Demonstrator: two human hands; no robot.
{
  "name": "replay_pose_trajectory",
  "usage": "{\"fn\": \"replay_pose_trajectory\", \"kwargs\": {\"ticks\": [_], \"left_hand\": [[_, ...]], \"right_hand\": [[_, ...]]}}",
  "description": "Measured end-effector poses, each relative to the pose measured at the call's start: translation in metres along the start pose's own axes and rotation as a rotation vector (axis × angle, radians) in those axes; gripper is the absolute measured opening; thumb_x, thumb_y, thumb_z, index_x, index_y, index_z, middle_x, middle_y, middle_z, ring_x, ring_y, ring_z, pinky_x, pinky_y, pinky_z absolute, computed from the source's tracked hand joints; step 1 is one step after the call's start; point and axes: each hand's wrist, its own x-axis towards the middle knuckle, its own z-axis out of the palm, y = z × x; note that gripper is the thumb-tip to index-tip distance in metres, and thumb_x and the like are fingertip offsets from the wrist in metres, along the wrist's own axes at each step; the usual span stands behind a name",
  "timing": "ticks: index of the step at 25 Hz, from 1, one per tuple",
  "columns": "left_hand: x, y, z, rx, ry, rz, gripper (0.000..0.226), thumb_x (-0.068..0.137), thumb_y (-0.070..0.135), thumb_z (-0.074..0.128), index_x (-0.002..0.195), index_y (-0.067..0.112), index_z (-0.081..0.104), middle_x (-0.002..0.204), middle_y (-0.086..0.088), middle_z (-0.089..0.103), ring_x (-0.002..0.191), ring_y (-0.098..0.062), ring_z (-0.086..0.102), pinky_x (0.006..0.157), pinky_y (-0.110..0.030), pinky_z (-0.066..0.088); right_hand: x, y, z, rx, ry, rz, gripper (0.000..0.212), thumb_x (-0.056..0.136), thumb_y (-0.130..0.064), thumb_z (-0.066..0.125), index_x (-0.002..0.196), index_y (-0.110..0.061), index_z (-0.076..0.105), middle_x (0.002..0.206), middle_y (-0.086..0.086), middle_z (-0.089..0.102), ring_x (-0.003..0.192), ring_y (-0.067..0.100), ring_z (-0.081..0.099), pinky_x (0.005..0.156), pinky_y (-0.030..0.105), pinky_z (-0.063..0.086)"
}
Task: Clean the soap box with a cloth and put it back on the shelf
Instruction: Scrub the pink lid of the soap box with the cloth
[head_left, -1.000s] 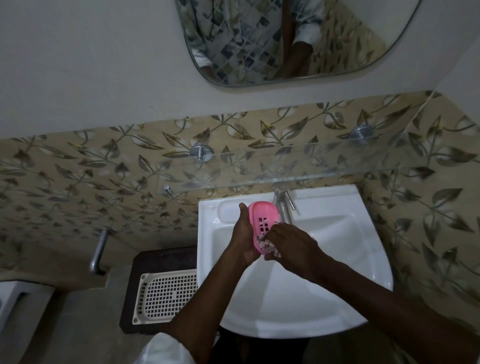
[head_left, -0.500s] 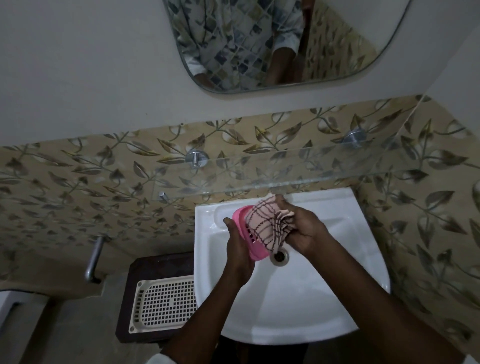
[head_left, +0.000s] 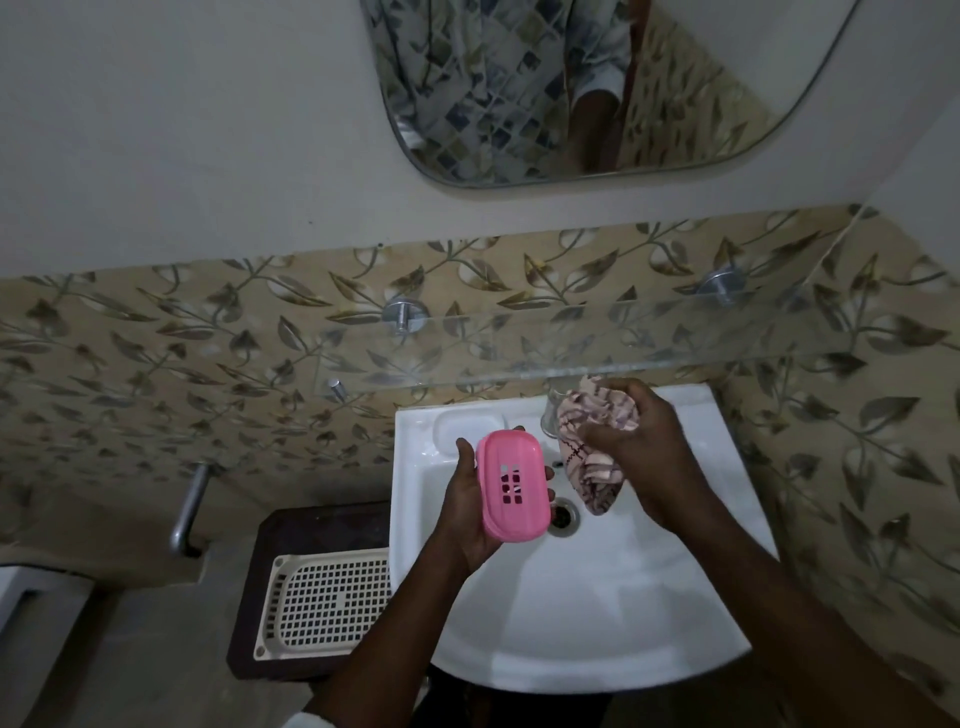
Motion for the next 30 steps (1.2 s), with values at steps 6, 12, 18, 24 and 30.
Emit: {"fn": "replay_pose_trajectory", "kwargs": {"ticks": [6, 12, 18, 24, 30], "left_hand": [[-0.002, -0.015, 0.019, 0.149, 0.126, 0.197, 0.053, 0.099, 0.051, 0.042, 0.130, 0.012, 0.062, 0.122, -0.016, 0.069, 0.109, -0.031, 0.069, 0.084, -0.040, 0.058], [-0.004, 0.003, 0.017, 0.190, 0.232, 0.172, 0.074, 0.099, 0.064, 0.027, 0.125, 0.004, 0.063, 0.104, -0.020, 0.071, 0.091, -0.035, 0.068, 0.089, -0.049, 0.052], [0.000, -0.007, 0.027, 0.199, 0.251, 0.255, 0.057, 0.101, 0.056, 0.033, 0.126, 0.014, 0.063, 0.111, -0.013, 0.074, 0.103, -0.032, 0.070, 0.087, -0.044, 0.056], [-0.001, -0.001, 0.021, 0.131, 0.223, 0.208, 0.069, 0.098, 0.063, 0.029, 0.132, 0.010, 0.057, 0.113, -0.020, 0.071, 0.098, -0.035, 0.069, 0.081, -0.047, 0.057], [0.008, 0.005, 0.026, 0.084, 0.281, 0.212, 0.082, 0.096, 0.068, 0.028, 0.136, -0.001, 0.051, 0.118, -0.027, 0.061, 0.099, -0.037, 0.061, 0.103, -0.053, 0.043]], "right_hand": [[-0.016, 0.029, 0.039, -0.872, -0.317, -0.987, 0.055, 0.074, 0.017, 0.066, 0.127, 0.004, 0.060, 0.129, 0.024, 0.061, 0.119, 0.041, 0.058, 0.098, 0.050, 0.050], [-0.005, 0.026, 0.033, -0.616, -0.056, -0.360, 0.047, 0.086, 0.005, 0.059, 0.131, -0.009, 0.060, 0.119, 0.016, 0.069, 0.100, 0.031, 0.069, 0.087, 0.032, 0.056], [-0.016, 0.034, 0.038, -0.761, -0.263, -0.732, 0.053, 0.070, 0.021, 0.067, 0.121, 0.006, 0.064, 0.125, 0.027, 0.062, 0.115, 0.045, 0.060, 0.097, 0.056, 0.049], [-0.008, 0.022, 0.028, -0.484, -0.237, -0.394, 0.046, 0.088, 0.011, 0.054, 0.126, -0.013, 0.064, 0.126, 0.010, 0.065, 0.104, 0.016, 0.066, 0.089, 0.028, 0.055], [-0.047, 0.032, 0.027, -0.816, -0.468, -0.312, 0.037, 0.091, -0.001, 0.051, 0.122, -0.014, 0.067, 0.106, 0.013, 0.071, 0.097, 0.031, 0.067, 0.084, 0.037, 0.055]]}}
